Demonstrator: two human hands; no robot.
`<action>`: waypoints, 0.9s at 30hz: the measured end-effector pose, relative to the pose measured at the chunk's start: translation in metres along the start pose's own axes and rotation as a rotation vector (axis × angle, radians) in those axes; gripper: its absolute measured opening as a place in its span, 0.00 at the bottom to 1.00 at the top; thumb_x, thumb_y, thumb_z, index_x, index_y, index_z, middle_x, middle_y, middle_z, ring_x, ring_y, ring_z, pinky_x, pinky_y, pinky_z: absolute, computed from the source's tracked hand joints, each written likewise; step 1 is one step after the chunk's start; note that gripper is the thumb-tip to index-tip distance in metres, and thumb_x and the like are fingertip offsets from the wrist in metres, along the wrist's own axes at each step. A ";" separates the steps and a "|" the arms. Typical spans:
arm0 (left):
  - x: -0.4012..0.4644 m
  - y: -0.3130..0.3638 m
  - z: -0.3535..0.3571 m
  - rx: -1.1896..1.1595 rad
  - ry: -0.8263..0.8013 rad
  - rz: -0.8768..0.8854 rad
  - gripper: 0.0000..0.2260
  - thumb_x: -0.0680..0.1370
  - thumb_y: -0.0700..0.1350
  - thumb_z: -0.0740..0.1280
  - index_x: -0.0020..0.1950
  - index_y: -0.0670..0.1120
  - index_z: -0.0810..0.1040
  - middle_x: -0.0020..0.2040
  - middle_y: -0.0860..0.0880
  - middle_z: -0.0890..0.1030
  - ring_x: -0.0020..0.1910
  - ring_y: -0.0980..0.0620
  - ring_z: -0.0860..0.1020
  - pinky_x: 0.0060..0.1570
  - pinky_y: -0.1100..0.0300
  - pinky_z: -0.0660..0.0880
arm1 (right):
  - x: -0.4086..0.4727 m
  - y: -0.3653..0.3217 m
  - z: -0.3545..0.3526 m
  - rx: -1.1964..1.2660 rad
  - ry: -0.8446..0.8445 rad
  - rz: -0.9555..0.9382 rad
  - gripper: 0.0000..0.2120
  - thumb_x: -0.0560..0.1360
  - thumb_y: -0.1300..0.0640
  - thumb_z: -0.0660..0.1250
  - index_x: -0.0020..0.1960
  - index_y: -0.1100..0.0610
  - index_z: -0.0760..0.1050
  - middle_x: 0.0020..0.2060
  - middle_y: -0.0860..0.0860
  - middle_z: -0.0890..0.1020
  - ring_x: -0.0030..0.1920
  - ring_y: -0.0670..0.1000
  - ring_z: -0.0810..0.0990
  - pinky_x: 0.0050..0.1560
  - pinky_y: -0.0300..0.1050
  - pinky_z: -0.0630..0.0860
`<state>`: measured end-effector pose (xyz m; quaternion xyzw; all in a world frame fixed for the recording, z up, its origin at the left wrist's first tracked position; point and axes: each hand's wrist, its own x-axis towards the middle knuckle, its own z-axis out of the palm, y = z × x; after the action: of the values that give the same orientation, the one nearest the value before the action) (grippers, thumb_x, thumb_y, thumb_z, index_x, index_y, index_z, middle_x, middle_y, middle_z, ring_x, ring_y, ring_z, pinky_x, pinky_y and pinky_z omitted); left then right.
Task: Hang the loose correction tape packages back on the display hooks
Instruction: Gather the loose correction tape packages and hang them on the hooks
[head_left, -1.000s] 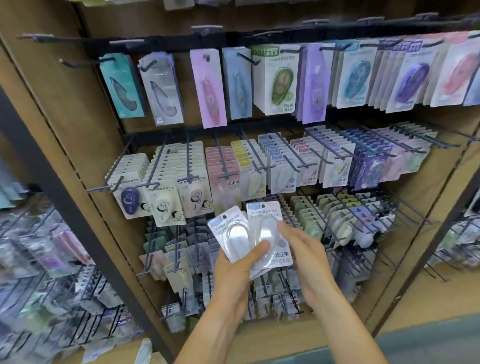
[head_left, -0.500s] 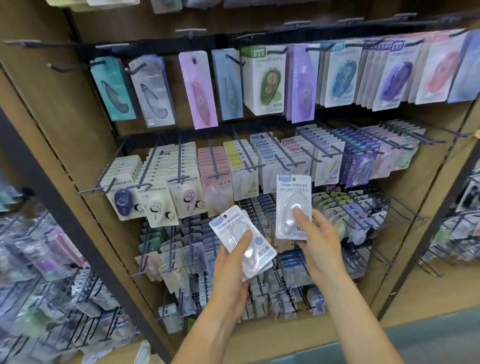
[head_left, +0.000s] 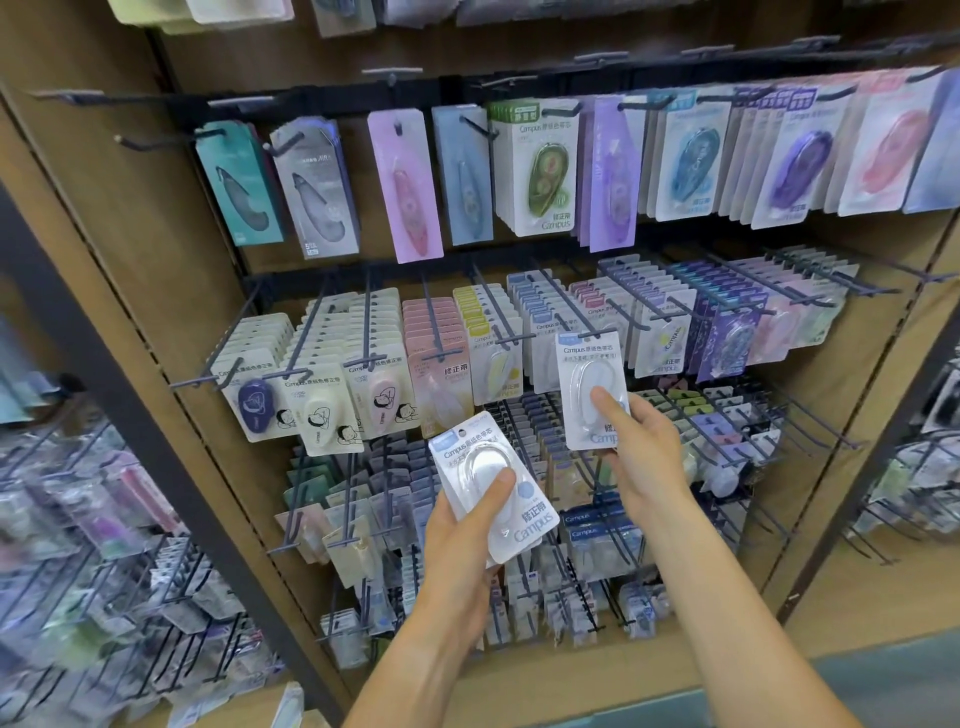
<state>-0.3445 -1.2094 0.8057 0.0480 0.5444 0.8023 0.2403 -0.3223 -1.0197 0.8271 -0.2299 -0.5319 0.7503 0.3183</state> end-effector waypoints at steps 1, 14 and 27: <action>0.000 0.001 -0.001 -0.001 -0.001 0.003 0.19 0.77 0.46 0.76 0.67 0.53 0.80 0.59 0.49 0.87 0.59 0.45 0.86 0.61 0.44 0.81 | 0.000 0.001 0.000 -0.011 -0.002 0.001 0.05 0.79 0.54 0.72 0.52 0.55 0.83 0.51 0.54 0.88 0.49 0.51 0.84 0.53 0.48 0.80; 0.001 0.003 -0.004 -0.003 -0.016 0.020 0.19 0.76 0.45 0.76 0.67 0.52 0.80 0.58 0.49 0.88 0.58 0.46 0.86 0.60 0.44 0.82 | 0.043 0.007 0.025 -0.058 0.123 0.079 0.25 0.72 0.47 0.78 0.53 0.68 0.78 0.58 0.67 0.80 0.53 0.55 0.82 0.69 0.64 0.74; 0.007 -0.007 0.002 0.039 -0.017 0.009 0.25 0.70 0.49 0.82 0.66 0.51 0.81 0.57 0.49 0.88 0.57 0.46 0.86 0.62 0.41 0.81 | -0.056 0.026 0.005 -0.243 -0.199 0.091 0.16 0.70 0.43 0.77 0.55 0.49 0.86 0.51 0.48 0.88 0.55 0.50 0.85 0.61 0.52 0.80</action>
<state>-0.3479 -1.2023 0.7985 0.0619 0.5577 0.7922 0.2400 -0.2930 -1.0696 0.8048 -0.2150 -0.6365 0.7132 0.1998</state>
